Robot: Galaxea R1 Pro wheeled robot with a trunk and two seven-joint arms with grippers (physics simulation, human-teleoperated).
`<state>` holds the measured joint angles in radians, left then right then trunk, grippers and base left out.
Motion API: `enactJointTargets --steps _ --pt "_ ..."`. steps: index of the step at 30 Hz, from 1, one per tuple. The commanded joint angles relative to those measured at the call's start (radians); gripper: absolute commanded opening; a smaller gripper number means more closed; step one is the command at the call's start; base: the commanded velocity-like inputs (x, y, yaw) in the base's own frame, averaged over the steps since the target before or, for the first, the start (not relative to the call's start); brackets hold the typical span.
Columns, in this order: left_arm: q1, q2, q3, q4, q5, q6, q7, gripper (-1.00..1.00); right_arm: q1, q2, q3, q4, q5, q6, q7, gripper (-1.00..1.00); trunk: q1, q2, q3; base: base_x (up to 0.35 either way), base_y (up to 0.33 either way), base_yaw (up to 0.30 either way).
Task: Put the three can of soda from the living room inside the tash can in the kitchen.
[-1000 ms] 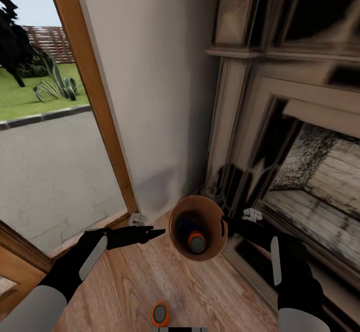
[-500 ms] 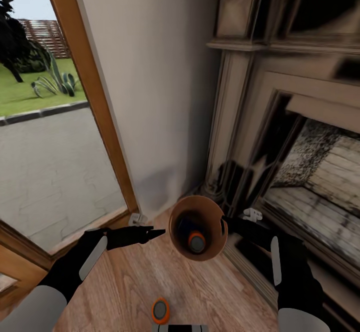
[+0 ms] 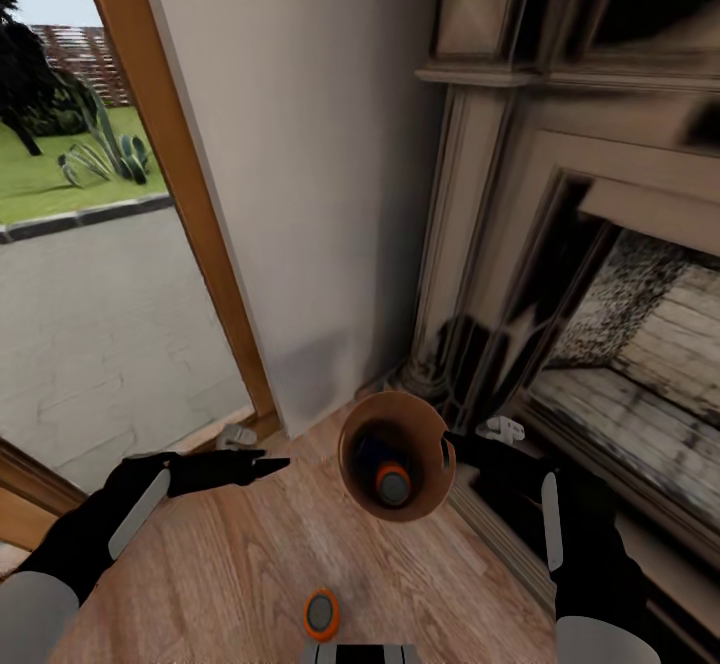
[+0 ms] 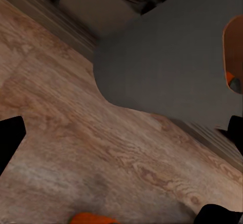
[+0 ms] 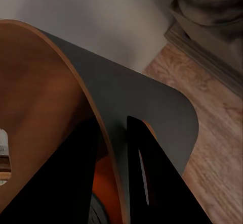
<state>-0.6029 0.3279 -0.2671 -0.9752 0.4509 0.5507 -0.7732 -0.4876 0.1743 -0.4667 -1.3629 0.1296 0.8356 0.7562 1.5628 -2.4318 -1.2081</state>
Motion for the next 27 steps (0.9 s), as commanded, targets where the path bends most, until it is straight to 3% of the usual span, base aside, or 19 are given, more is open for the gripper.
enactJointTargets --steps 1,7,16,27 --pt "0.000 0.007 0.000 -0.001 0.000 0.000 0.000 1.00 -0.001 0.000 0.000 -0.001 -0.030 0.013 0.002 -1.00 0.000 0.000 -0.002 0.000 0.000 0.000" --pt "0.000 0.038 -0.001 -0.003 0.001 -0.001 -0.008 1.00 0.000 0.000 0.000 -0.001 -0.030 0.013 0.002 -1.00 0.000 0.000 -0.011 0.000 0.000 0.000" --pt "0.000 0.027 -0.030 -0.002 0.001 0.000 -0.008 1.00 0.000 0.000 0.000 -0.001 -0.030 0.013 0.001 -1.00 0.000 0.000 -0.026 0.000 0.000 0.000" --pt "0.000 0.025 -0.033 0.007 0.000 -0.001 -0.007 1.00 0.000 0.000 0.000 0.001 -0.030 0.013 0.000 -1.00 0.000 0.000 -0.044 0.000 0.000 0.000"
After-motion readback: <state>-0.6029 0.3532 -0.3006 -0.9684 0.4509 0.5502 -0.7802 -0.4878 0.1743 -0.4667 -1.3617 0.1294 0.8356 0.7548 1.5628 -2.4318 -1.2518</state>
